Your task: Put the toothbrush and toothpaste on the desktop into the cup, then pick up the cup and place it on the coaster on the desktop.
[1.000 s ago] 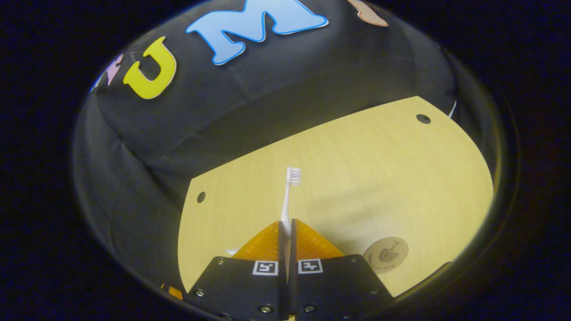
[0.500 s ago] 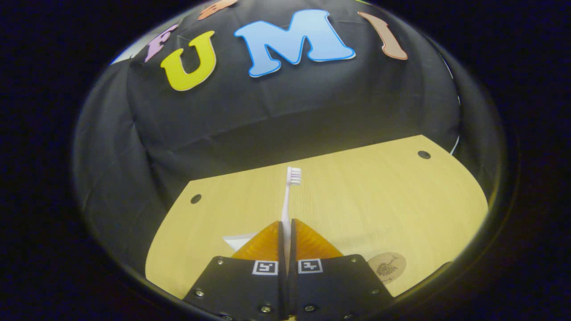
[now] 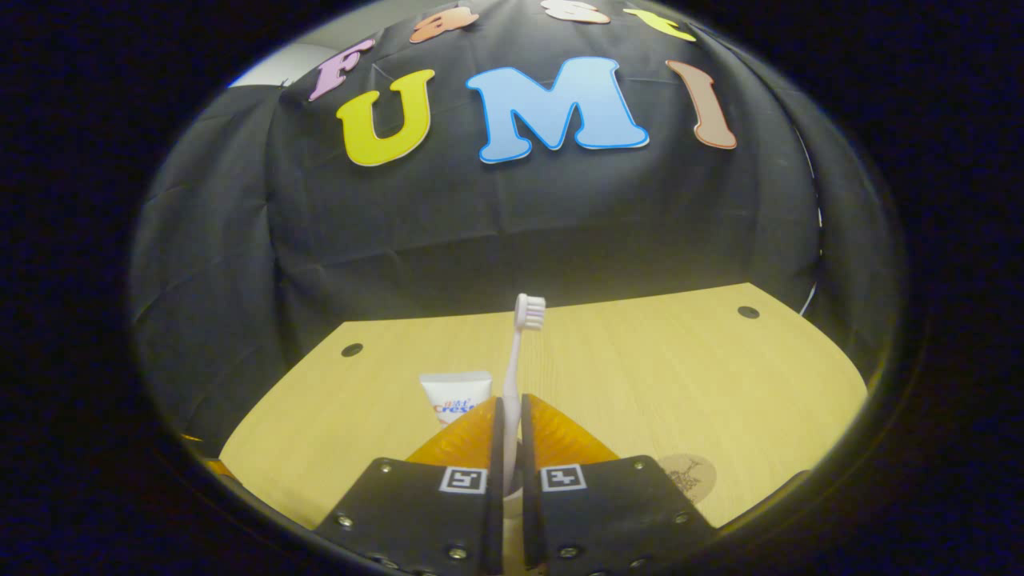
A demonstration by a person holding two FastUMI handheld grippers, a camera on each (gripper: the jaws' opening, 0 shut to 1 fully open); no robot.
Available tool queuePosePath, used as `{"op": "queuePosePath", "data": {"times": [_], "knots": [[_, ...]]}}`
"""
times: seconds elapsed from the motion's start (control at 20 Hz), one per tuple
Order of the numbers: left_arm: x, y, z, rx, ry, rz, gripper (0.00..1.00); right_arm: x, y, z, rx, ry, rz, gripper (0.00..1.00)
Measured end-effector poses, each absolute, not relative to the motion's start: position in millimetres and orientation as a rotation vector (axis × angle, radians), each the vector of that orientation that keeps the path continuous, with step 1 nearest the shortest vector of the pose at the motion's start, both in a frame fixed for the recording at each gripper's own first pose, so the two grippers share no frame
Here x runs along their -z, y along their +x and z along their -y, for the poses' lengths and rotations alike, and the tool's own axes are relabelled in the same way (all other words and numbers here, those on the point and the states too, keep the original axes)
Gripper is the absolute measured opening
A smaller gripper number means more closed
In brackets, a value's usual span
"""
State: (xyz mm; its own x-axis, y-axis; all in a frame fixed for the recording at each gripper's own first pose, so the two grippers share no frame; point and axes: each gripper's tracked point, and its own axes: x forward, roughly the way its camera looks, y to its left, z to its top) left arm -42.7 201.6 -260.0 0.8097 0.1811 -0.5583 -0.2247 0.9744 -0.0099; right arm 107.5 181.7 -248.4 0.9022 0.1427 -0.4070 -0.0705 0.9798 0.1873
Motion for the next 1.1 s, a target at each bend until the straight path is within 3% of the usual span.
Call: {"op": "queuePosePath", "data": {"times": [0.1, 0.6, 0.85, 1.1], "knots": [[266, -40, -190, -0.18, -0.079, -0.598, 0.82, 253, 94, -179, -0.119, 0.17, -0.456, 0.22], [274, -2, -117, 0.05, -0.021, -0.657, 0.82, 244, 49, -115, -0.069, 0.152, -0.493, 0.22], [289, 21, -81, 0.174, -0.01, -0.789, 0.82, 248, 21, -65, 0.004, 0.155, -0.54, 0.22], [327, 36, -75, 0.185, 0.061, -0.975, 0.81, 258, -3, -24, 0.053, 0.187, -0.582, 0.22]]}}
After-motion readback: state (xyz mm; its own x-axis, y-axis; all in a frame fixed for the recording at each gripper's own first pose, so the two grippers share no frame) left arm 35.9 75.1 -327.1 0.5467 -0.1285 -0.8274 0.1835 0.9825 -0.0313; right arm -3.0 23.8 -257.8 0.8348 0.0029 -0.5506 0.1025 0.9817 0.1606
